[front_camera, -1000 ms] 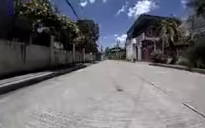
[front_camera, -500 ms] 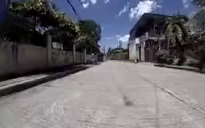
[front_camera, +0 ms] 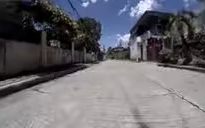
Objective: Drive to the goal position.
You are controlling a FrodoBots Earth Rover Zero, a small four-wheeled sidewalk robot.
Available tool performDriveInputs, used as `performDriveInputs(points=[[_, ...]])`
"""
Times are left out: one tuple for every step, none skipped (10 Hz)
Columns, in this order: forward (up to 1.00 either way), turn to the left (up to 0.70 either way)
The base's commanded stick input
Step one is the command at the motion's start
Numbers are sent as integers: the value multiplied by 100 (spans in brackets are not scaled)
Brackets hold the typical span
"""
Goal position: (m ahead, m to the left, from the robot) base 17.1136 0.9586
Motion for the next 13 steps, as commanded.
performDriveInputs(points=[[100, -35], [100, -29], [100, -24], [100, -18], [100, -12], [100, -6], [100, -1], [100, 0], [100, 0], [100, 0], [100, 0], [100, 0], [100, 0]])
